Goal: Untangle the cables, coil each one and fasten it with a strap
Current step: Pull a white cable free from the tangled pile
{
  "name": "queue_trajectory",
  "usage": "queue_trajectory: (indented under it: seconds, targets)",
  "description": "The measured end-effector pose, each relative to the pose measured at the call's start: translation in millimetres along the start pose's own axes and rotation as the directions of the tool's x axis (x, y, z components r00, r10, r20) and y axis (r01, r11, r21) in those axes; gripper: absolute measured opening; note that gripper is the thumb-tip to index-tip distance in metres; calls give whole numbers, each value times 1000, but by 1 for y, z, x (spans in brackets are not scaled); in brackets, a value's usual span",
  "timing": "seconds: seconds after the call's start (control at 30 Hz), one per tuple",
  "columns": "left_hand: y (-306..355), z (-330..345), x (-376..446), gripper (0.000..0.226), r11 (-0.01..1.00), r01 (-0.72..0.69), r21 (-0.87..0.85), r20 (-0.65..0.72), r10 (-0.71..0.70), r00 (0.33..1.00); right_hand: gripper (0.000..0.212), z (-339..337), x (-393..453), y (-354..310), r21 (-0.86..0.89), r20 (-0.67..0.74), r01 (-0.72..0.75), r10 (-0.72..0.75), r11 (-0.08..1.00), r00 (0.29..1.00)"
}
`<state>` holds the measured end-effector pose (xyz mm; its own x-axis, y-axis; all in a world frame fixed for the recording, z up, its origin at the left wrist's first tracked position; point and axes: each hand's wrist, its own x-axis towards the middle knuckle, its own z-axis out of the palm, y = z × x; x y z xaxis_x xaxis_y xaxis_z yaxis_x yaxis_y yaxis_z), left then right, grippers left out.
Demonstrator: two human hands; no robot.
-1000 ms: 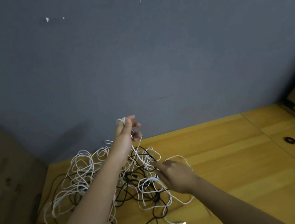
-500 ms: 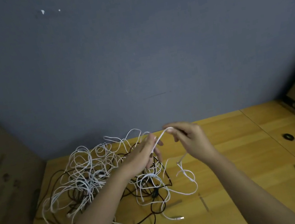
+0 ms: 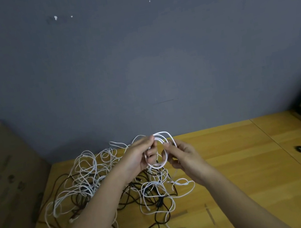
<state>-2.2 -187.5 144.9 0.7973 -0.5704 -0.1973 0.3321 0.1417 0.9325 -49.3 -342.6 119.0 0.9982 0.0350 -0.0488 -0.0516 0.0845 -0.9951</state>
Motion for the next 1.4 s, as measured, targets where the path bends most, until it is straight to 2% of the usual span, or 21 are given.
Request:
queue_trajectory:
  seconds: [0.13, 0.27, 0.37, 0.5, 0.63, 0.7, 0.77, 0.8, 0.83, 0.87, 0.93, 1.0, 1.03, 1.1, 1.13, 1.2, 1.3, 1.33, 1.37, 1.4]
  targets:
    - [3, 4, -3, 11, 990, 4, -141, 33, 1, 999, 10, 1, 3, -2, -48, -70, 128, -131, 991, 989]
    - [11, 18, -8, 18, 919, -23, -393, 91, 64, 994, 15, -3, 7, -3, 92, -19, 115, -113, 989, 993]
    - [19, 16, -5, 19, 911, -69, -407, 36, 91, 995, 30, -8, 9, 7, 95, 32, 80, -83, 992, 996]
    - [28, 3, 9, 25, 853, -129, -506, -69, 108, 992, 24, -22, 5, 38, -115, 17, 49, -47, 992, 999]
    - [23, 4, 28, 29, 823, -252, -509, -224, 155, 962, 24, -12, -2, 70, -451, 69, 46, -16, 891, 997]
    - [14, 7, 39, 23, 891, -283, -354, -294, 181, 938, 27, -5, -4, 75, -668, 180, 147, -33, 729, 983]
    - [3, 8, 44, 18, 970, -239, 40, -316, 239, 918, 28, -2, -3, 69, -848, 289, 291, -75, 444, 954]
    - [-1, 8, 43, 18, 938, -179, 297, -304, 271, 914, 26, -1, -3, 64, -872, 331, 363, -151, 328, 931]
    - [-6, 5, 42, 20, 854, -118, 507, -271, 288, 918, 25, -1, -3, 59, -869, 373, 436, -268, 236, 888]
    - [-10, 2, 40, 25, 757, -82, 649, -214, 284, 935, 24, -1, -5, 52, -860, 399, 479, -355, 174, 845]
    - [-17, -4, 36, 30, 607, -69, 792, -69, 200, 977, 24, -7, -3, 40, -851, 397, 513, -503, 112, 768]
    - [-20, -5, 31, 29, 537, -62, 842, 17, 89, 996, 20, -17, 1, 25, -869, 310, 473, -585, 144, 749]
    - [-20, -4, 28, 29, 537, -59, 842, 33, 58, 998, 19, -24, 2, 18, -885, 233, 420, -588, 202, 775]
    - [-15, -2, 23, 36, 551, -40, 833, 45, 5, 999, 29, -44, 8, 13, -868, 66, 280, -462, 411, 884]
    - [-11, -3, 20, 42, 534, -33, 845, 51, -19, 999, 27, -53, 11, 16, -835, 42, 232, -362, 499, 931]
    - [-2, -9, 19, 49, 465, -49, 884, 82, -49, 995, 15, -70, 14, 30, -806, 39, 174, -242, 566, 970]
    - [12, -20, 19, 41, 432, -67, 899, 137, -132, 982, 18, -83, 13, 52, -673, -38, 56, -109, 737, 993]
    - [17, -22, 19, 36, 466, -63, 882, 152, -156, 976, 19, -84, 13, 58, -633, -74, 12, -75, 774, 994]
    - [20, -23, 18, 31, 555, -41, 831, 163, -173, 971, 19, -84, 13, 64, -620, -94, -9, -62, 784, 994]
    - [21, -24, 18, 28, 687, -7, 727, 176, -176, 969, 18, -84, 15, 69, -644, -102, -12, -70, 765, 992]
